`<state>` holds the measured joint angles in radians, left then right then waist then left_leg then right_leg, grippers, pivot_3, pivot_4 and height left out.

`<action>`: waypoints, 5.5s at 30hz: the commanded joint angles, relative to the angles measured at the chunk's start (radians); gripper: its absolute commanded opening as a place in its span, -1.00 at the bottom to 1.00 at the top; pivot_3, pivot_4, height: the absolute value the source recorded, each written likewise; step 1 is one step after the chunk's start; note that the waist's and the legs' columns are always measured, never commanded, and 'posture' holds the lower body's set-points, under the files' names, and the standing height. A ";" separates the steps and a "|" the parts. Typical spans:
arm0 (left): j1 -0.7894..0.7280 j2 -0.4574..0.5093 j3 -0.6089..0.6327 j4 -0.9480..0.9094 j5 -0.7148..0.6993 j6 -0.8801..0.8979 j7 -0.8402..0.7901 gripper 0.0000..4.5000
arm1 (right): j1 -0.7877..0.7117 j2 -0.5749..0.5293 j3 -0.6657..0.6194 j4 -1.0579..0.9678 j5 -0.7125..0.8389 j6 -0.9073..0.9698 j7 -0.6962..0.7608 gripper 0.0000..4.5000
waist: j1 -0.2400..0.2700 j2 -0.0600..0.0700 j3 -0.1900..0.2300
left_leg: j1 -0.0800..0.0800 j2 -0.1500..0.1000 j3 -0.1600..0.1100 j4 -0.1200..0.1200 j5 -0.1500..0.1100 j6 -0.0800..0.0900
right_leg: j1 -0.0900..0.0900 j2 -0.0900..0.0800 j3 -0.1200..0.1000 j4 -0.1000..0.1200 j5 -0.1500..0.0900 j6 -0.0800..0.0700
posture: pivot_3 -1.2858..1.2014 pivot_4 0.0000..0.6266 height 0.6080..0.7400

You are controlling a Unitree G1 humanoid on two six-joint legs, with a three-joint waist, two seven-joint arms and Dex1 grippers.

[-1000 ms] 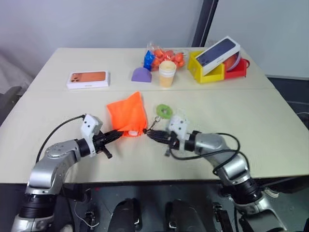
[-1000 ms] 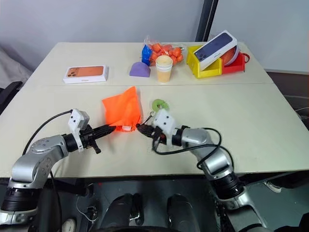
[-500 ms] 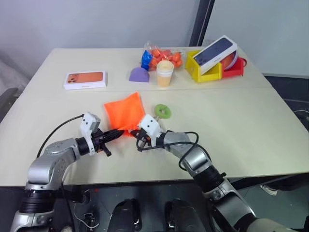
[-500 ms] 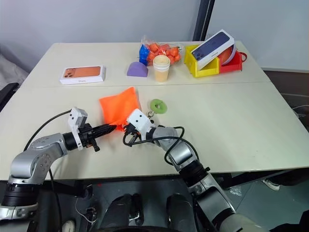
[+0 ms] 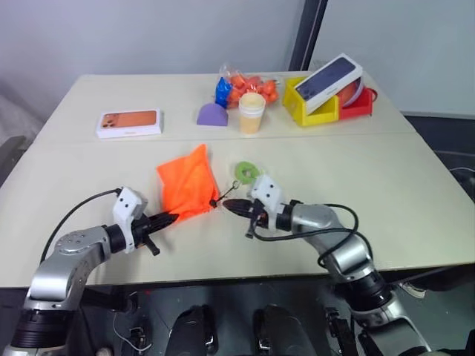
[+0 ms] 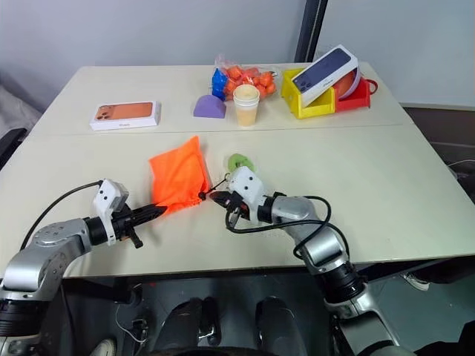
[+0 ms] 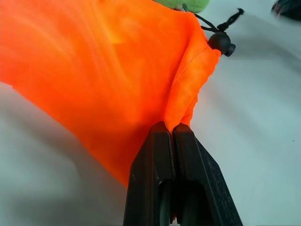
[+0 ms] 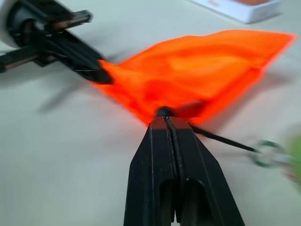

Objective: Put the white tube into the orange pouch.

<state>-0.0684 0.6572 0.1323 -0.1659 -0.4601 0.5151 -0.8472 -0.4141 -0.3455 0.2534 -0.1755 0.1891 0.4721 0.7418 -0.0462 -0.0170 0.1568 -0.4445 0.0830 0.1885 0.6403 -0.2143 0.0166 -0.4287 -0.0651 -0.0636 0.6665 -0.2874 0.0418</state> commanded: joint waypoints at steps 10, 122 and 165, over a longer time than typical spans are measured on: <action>-0.031 -0.028 0.060 -0.009 -0.034 -0.027 0.012 0.27 | -0.240 0.039 -0.015 0.463 -0.171 -0.239 -0.119 0.07 | 0.000 0.000 0.000 | 0.000 -0.001 0.001 -0.004 0.006 -0.004 | 0.001 0.000 0.000 -0.001 0.000 0.000 | 0.03 -0.52 1.00; -0.530 -0.156 -0.284 0.359 0.153 -0.061 -0.299 0.27 | -0.165 0.021 -0.134 0.048 -0.036 0.033 -0.193 -1.00 | 0.004 0.000 0.000 | 0.000 0.001 -0.001 0.004 0.009 -0.006 | 0.002 0.005 -0.001 0.010 0.001 0.006 | 0.03 -0.52 1.00; -0.515 -0.168 -0.305 0.391 0.236 -0.102 -0.264 0.27 | -0.173 0.021 -0.132 0.050 -0.037 0.031 -0.189 -1.00 | 0.004 0.000 0.000 | 0.000 0.001 -0.001 0.005 0.007 -0.003 | 0.002 0.005 -0.001 0.011 0.001 0.006 | 0.03 -0.52 1.00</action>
<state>-0.5651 0.4896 -0.1826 0.2416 -0.2207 0.4209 -1.1170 -0.5622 -0.3316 0.1326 -0.0813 0.1426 0.5165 0.5554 -0.0421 -0.0174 0.1570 -0.4443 0.0836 0.1875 0.6456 -0.2071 0.0138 -0.4265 -0.0605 -0.0645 0.6773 -0.2861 0.0474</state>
